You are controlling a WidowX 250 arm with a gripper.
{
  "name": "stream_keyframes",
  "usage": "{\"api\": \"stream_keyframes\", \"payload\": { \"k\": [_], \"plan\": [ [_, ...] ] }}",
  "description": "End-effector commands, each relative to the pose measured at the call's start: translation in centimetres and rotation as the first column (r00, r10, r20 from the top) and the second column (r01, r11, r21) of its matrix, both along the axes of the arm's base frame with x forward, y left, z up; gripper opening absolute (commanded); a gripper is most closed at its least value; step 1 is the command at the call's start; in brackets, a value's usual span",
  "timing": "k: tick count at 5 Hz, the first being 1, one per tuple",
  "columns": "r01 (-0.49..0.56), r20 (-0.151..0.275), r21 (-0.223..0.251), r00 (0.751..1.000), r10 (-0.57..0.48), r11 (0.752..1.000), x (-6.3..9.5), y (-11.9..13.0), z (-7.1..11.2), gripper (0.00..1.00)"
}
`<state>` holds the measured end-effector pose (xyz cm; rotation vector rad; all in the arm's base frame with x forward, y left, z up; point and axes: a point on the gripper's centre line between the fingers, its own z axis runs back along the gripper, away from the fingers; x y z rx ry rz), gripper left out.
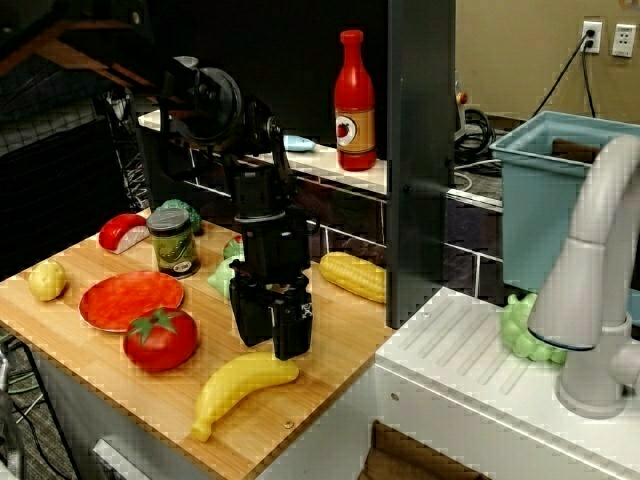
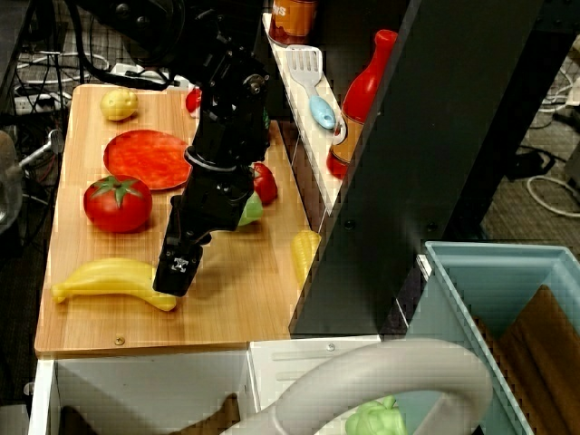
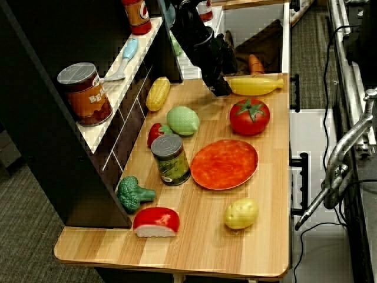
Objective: Put banana on plate
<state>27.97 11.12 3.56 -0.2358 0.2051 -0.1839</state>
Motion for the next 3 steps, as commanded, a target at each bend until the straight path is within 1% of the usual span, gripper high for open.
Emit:
{"api": "stream_keyframes", "payload": {
  "k": [1, 2, 3],
  "plan": [
    [0.0, 0.0, 0.0, 1.0, 0.0, 1.0, 0.0, 0.0, 0.0, 1.0],
    [0.019, -0.004, 0.001, 1.0, -0.019, 1.0, -0.18, -0.21, -0.06, 1.0],
    [0.029, -0.003, 0.017, 1.0, -0.029, 0.999, -0.55, -0.28, -0.64, 1.0]
  ]
}}
